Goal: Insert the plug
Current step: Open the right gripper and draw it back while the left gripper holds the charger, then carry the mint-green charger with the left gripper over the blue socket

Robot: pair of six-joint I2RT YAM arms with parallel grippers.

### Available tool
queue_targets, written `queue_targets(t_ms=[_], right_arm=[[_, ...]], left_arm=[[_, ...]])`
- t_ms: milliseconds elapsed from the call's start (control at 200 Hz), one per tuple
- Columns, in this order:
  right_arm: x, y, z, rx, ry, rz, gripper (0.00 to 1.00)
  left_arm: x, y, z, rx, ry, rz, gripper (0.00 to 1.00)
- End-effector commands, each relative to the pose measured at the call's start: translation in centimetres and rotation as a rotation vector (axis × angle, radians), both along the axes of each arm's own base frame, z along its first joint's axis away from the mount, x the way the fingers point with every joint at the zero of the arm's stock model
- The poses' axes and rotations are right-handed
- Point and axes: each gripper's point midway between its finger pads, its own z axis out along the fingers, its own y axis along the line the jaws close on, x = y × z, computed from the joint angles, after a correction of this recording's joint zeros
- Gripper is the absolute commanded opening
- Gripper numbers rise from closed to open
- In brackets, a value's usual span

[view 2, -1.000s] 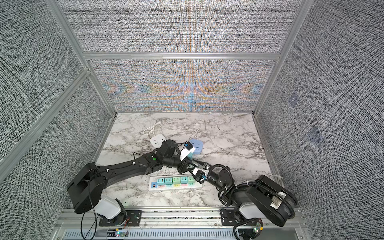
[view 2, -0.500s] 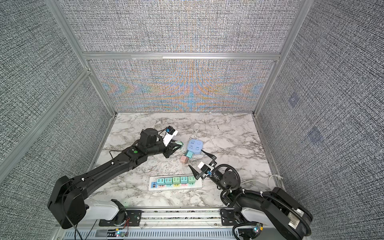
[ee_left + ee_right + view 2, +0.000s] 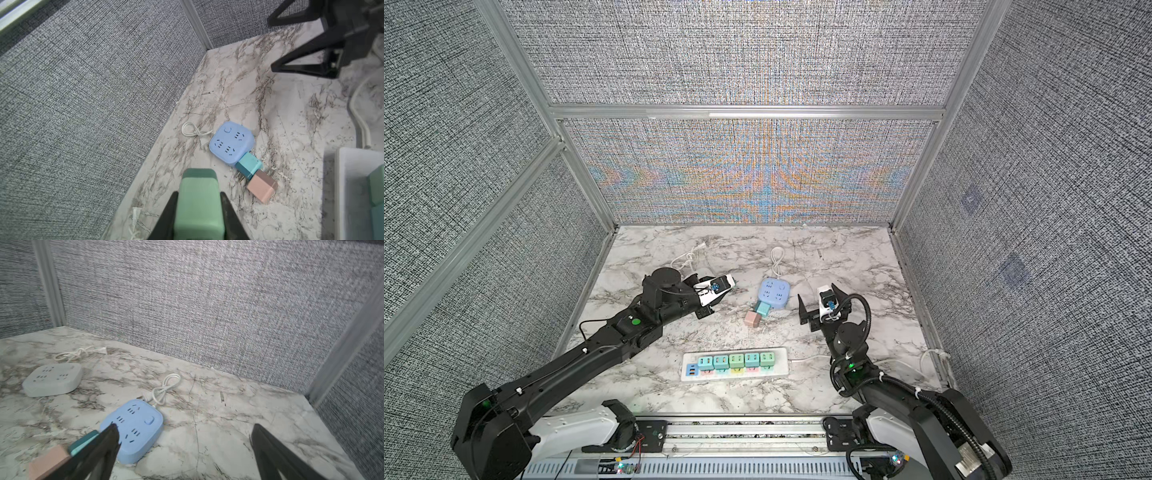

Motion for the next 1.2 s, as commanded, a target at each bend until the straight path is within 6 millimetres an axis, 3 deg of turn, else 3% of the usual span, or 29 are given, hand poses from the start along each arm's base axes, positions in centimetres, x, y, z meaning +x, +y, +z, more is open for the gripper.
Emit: queue_targets(t_ms=[0, 200, 415, 670, 1191], right_arm=[[1.3, -0.5, -1.2, 0.134, 0.090, 0.001, 0.99], [4.4, -2.6, -3.6, 0.352, 0.236, -0.005, 1.00], [5.3, -4.6, -5.7, 0.387, 0.261, -0.093, 1.00], [6.0, -5.7, -6.4, 0.411, 0.304, -0.145, 0.99], [6.5, -5.4, -6.6, 0.421, 0.314, -0.123, 1.00]], left_arm=[[-0.8, -0.4, -1.2, 0.128, -0.069, -0.116, 0.00], [-1.2, -0.9, -2.6, 0.173, -0.033, -0.168, 0.00], [-0.8, -1.6, -3.8, 0.203, 0.037, -0.190, 0.00], [-0.2, -2.4, -5.5, 0.243, 0.094, -0.216, 0.00], [0.8, -3.9, -9.4, 0.337, 0.233, -0.273, 0.00]])
